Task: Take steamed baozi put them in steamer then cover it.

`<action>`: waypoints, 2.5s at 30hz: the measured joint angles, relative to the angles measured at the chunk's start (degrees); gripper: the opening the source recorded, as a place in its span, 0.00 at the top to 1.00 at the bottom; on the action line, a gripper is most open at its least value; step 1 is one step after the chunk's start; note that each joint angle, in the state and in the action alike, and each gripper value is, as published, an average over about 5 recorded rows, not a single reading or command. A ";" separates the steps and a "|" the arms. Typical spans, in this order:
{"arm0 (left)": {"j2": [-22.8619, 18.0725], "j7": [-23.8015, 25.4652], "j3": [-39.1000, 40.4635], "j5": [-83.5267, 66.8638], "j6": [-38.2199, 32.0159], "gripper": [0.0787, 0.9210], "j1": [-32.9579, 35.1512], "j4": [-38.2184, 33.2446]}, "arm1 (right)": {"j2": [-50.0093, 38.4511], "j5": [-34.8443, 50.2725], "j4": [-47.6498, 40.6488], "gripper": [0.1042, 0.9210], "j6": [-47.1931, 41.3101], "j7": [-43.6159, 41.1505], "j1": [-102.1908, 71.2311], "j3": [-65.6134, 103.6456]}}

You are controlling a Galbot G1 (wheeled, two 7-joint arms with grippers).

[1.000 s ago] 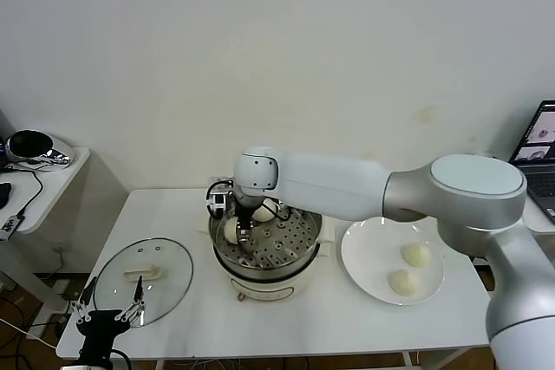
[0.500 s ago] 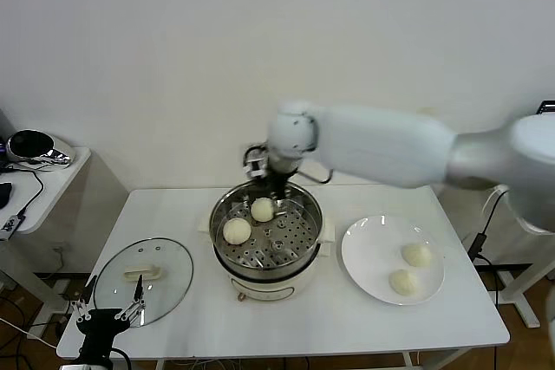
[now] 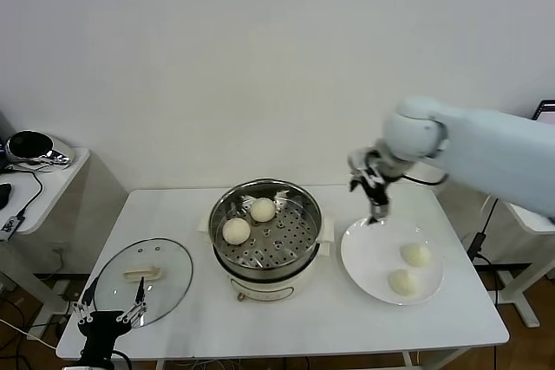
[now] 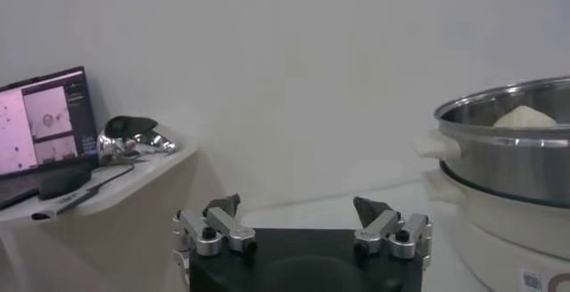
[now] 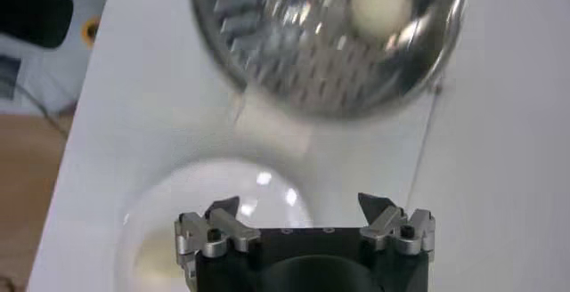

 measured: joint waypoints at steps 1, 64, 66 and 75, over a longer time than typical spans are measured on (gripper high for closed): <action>-0.05 0.00 -0.05 0.05 0.00 0.12 0.11 -0.01 | -1.35 -1.06 0.34 0.12 0.54 -0.07 -1.50 0.98; -0.97 -0.27 -1.81 0.40 -0.86 0.12 1.57 0.33 | -1.26 -18.29 -12.69 0.44 6.41 3.06 -39.67 24.06; -0.96 -0.27 -1.84 0.40 -0.86 0.12 1.58 0.32 | -1.56 -17.89 -12.34 0.45 6.31 2.70 -39.15 24.02; -0.85 -0.26 -1.51 0.42 -0.85 0.12 1.22 0.29 | -3.09 -14.20 -10.61 0.46 6.16 0.73 -31.99 22.14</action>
